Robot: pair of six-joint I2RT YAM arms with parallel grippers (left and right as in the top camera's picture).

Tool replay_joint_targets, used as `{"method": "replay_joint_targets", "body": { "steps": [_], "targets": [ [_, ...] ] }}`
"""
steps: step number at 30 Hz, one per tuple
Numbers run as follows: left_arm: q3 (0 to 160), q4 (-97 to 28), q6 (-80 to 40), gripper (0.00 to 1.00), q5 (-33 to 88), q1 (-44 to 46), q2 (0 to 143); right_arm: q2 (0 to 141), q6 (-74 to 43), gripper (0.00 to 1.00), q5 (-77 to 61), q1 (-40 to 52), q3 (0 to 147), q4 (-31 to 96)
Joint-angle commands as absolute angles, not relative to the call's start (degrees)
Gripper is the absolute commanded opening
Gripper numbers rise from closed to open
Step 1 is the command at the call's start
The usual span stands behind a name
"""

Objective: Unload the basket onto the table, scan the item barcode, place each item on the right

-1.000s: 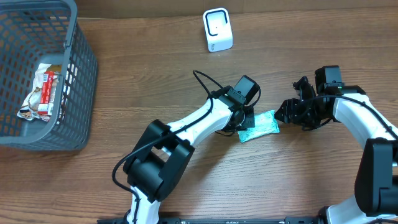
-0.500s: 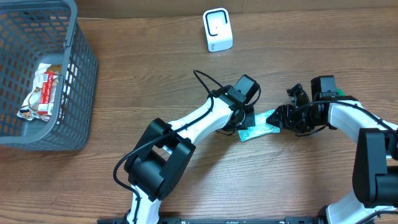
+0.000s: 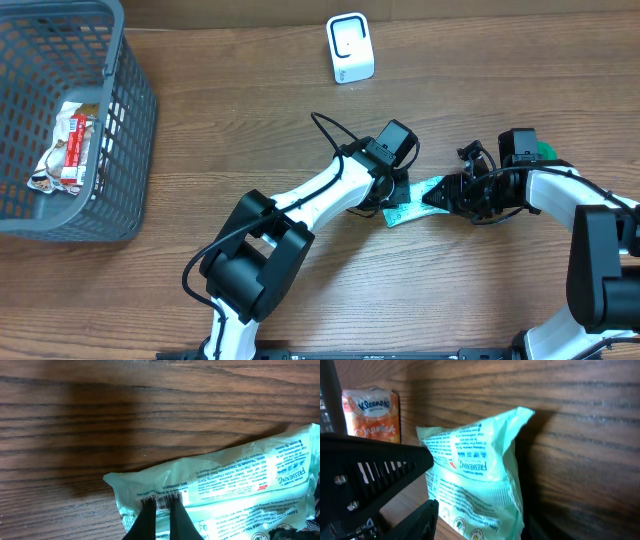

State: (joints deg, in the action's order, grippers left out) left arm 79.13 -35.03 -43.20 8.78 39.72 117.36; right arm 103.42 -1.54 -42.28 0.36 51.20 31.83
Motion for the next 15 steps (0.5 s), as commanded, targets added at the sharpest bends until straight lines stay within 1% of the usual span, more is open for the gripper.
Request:
{"method": "replay_joint_targets", "body": {
  "steps": [1,15],
  "targets": [
    [78.5,-35.1,-43.7,0.04,7.5,39.4,121.0,103.7,-1.7,0.53,-44.8,0.0,50.8,30.7],
    [78.5,-35.1,-43.7,0.04,7.5,39.4,121.0,103.7,-1.7,0.53,-45.1,1.1,49.5,27.5]
  ]
}}
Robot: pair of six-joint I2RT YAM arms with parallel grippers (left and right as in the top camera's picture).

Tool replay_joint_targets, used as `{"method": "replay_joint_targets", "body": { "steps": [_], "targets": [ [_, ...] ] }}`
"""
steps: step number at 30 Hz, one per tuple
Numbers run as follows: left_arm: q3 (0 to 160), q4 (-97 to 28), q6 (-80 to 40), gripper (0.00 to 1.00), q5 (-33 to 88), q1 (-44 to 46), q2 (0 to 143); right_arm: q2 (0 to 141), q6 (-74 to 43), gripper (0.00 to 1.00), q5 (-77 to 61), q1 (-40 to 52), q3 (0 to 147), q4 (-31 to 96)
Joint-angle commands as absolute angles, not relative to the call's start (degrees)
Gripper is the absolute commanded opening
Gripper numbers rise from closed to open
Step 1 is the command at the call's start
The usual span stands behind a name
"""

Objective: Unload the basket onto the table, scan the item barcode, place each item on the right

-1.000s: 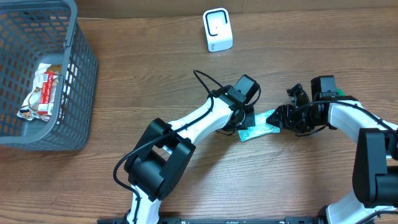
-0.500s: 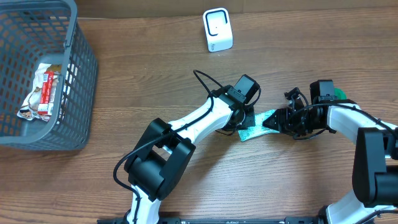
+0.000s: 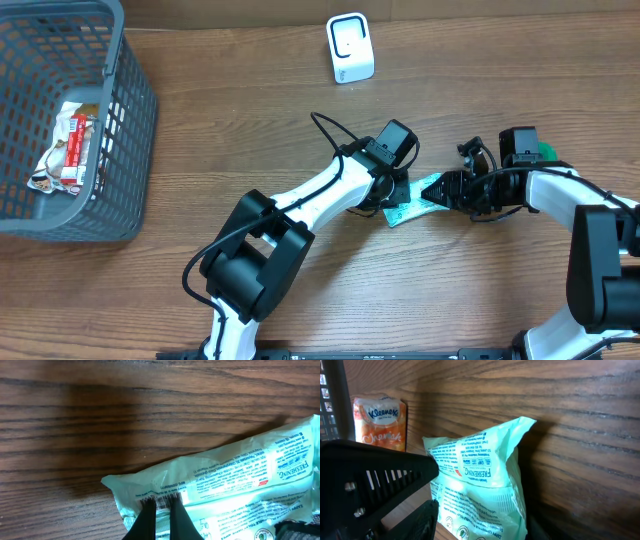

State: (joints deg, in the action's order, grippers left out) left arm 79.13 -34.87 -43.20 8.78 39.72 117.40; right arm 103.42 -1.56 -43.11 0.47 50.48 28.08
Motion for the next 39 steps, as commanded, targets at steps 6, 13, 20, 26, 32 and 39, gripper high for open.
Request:
{"method": "replay_joint_targets", "body": {
  "steps": [6,13,20,26,32,39],
  "targets": [
    [78.5,-35.1,-43.7,0.04,7.4,39.4,121.0,103.7,-1.7,0.33,-45.1,3.4,47.6,24.6],
    [78.6,-34.7,-42.9,0.04,7.0,39.3,121.0,103.6,-1.7,0.21,-45.1,3.8,47.6,24.9],
    [84.7,-35.8,-40.8,0.04,7.0,37.2,120.9,103.4,-1.7,0.04,-45.2,2.6,48.4,25.5],
    [97.1,-42.3,-37.2,0.04,6.2,33.9,120.9,101.6,-1.4,0.04,-45.1,2.5,48.8,25.8],
    [110.5,-54.3,-34.1,0.06,2.3,29.0,120.9,100.9,-1.5,0.04,-46.9,2.5,48.8,26.5],
    [119.8,-71.0,-27.0,0.07,-5.1,20.1,120.9,100.3,1.8,0.04,-53.4,2.5,50.2,28.3]
  ]
}}
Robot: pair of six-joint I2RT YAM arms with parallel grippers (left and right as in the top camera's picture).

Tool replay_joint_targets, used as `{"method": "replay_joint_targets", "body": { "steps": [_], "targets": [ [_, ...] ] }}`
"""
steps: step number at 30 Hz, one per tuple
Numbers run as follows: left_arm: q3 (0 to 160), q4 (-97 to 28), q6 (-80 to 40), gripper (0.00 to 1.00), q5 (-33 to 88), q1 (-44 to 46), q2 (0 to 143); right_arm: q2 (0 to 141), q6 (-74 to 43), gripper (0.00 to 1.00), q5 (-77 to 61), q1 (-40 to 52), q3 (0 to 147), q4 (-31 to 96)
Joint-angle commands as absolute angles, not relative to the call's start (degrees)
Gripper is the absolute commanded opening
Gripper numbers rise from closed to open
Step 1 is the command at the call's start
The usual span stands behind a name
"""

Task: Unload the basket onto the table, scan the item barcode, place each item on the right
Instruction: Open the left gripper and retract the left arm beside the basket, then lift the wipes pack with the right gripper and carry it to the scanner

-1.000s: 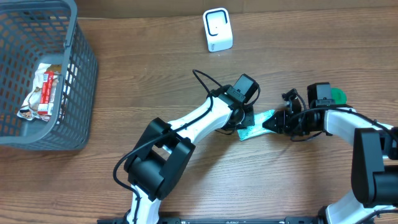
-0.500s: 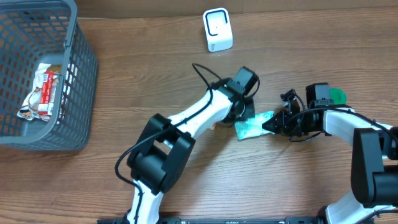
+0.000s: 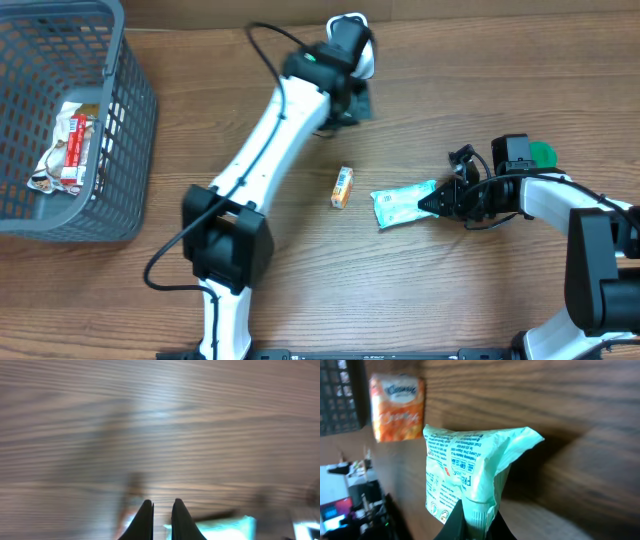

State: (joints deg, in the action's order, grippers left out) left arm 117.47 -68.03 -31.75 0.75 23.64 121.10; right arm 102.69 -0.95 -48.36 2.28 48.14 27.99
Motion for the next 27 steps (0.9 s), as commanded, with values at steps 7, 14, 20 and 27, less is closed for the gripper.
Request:
{"method": "replay_joint_targets", "body": {
  "steps": [7,14,20,27],
  "targets": [
    [119.0,-79.4,-26.5,0.12,-12.1,8.8,121.0,89.6,10.0,0.04,-53.6,2.5,50.6,32.3],
    [118.4,-79.0,-19.8,0.2,-4.3,0.4,121.0,80.9,9.9,0.04,-50.7,2.5,50.6,34.3],
    [118.3,-78.9,-17.9,0.8,-4.0,-2.9,121.0,80.4,9.9,0.04,-48.3,2.5,50.5,34.4],
    [118.3,-79.1,-18.0,1.0,-4.0,-3.6,121.0,80.4,9.9,0.03,-47.2,2.5,53.5,33.4]
  ]
}}
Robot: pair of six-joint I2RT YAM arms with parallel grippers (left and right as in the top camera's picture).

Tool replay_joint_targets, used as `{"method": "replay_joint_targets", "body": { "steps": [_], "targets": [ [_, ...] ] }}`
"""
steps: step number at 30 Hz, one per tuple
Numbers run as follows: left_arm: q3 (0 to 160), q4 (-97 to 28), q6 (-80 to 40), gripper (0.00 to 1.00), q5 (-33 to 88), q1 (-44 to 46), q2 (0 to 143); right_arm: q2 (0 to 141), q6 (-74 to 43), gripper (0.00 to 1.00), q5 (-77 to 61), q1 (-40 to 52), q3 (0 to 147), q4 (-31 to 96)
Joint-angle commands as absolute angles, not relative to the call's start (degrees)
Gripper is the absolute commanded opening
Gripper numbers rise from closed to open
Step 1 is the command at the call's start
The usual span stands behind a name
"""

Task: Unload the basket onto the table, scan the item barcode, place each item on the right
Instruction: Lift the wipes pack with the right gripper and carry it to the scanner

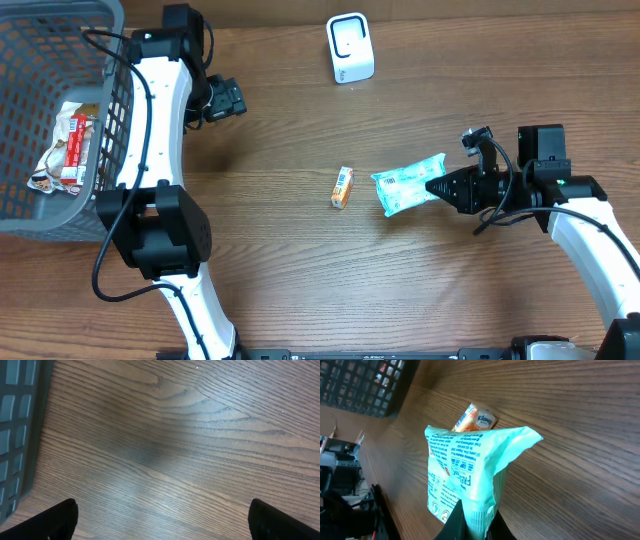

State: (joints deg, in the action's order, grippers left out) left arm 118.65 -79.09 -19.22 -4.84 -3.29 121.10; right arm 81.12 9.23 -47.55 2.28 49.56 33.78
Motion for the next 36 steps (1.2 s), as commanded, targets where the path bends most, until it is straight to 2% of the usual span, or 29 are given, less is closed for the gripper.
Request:
{"method": "replay_joint_targets", "body": {
  "steps": [1,6,13,16,23,36],
  "targets": [
    [118.3,-79.0,-18.0,1.0,-4.0,-3.6,121.0,80.4,9.9,0.03,-46.0,2.6,55.1,33.8],
    [118.3,-79.1,-18.0,1.0,-4.0,-3.6,121.0,80.4,10.5,0.03,-34.6,4.1,65.3,36.3],
    [118.3,-79.0,-18.0,1.0,-4.0,-3.7,121.0,81.8,19.5,0.03,-18.9,10.2,81.8,34.3],
    [118.3,-79.1,-18.0,1.0,-4.0,-3.7,121.0,83.4,26.3,0.03,-8.5,13.6,85.3,29.9],
    [118.3,-79.1,-18.0,1.0,-4.0,-3.4,121.0,90.7,42.3,0.03,6.1,21.2,85.6,14.6],
    [118.3,-79.0,-18.0,1.0,-4.0,-3.4,121.0,110.4,58.3,0.03,14.0,24.1,85.6,-9.8]
  ]
}}
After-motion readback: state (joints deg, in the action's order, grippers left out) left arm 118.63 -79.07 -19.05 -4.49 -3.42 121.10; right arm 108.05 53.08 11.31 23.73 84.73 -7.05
